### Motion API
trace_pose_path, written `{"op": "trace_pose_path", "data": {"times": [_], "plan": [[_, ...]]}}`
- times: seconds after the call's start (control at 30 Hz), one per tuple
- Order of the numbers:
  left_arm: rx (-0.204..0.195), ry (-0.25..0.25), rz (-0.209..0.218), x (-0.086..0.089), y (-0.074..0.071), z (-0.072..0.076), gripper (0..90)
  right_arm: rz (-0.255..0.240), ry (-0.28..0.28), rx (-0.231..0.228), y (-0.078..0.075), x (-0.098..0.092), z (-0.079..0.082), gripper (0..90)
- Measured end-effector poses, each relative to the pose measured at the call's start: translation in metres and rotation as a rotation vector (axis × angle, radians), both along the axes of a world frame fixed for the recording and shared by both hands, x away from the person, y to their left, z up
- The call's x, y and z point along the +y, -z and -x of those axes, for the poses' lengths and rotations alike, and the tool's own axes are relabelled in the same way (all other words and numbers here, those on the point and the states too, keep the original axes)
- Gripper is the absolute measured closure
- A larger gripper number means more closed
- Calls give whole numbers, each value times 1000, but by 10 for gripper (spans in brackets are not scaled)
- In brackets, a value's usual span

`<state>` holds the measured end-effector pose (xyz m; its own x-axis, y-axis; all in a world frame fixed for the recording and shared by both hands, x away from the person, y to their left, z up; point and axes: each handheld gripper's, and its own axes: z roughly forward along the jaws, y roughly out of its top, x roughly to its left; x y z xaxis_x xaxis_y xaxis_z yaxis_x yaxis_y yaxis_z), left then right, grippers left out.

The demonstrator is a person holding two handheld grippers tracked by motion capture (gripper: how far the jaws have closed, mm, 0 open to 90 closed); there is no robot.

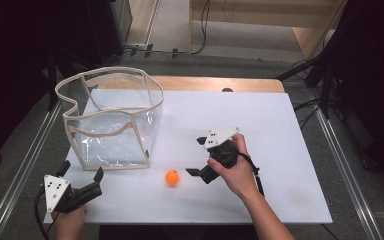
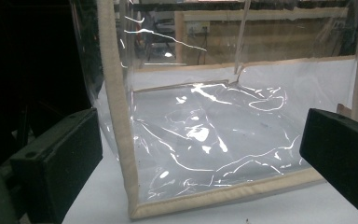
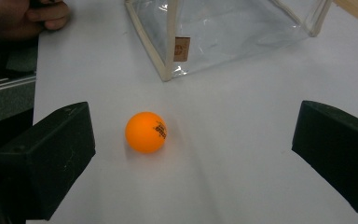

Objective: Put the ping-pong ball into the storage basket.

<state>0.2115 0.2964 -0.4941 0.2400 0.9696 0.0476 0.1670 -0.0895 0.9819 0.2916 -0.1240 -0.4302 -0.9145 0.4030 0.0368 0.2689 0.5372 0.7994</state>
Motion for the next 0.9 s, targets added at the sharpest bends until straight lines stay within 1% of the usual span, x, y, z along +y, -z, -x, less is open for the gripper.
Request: {"op": "trace_pose_path", "data": {"times": [0.07,0.1,0.13,0.37,0.6,0.67,0.77,0.87,0.9], "plan": [[-1,1,4,0,0,0,0,4,2,4,0,1,0,0],[0,1,4,0,0,0,0,12,-5,1,0,2,0,0],[0,0,0,0,0,0,0,20,-8,7,0,3,1,0],[1,1,-4,-1,0,0,0,21,-16,6,1,8,1,0],[1,3,-3,0,0,0,0,39,-34,3,2,19,1,0],[1,3,-3,0,0,0,0,45,-35,5,2,22,1,0],[1,4,0,0,0,0,0,48,-52,9,3,27,1,0],[2,8,1,0,0,0,0,52,-57,26,5,31,0,0],[2,8,1,0,0,0,0,53,-65,26,5,33,0,0]]}}
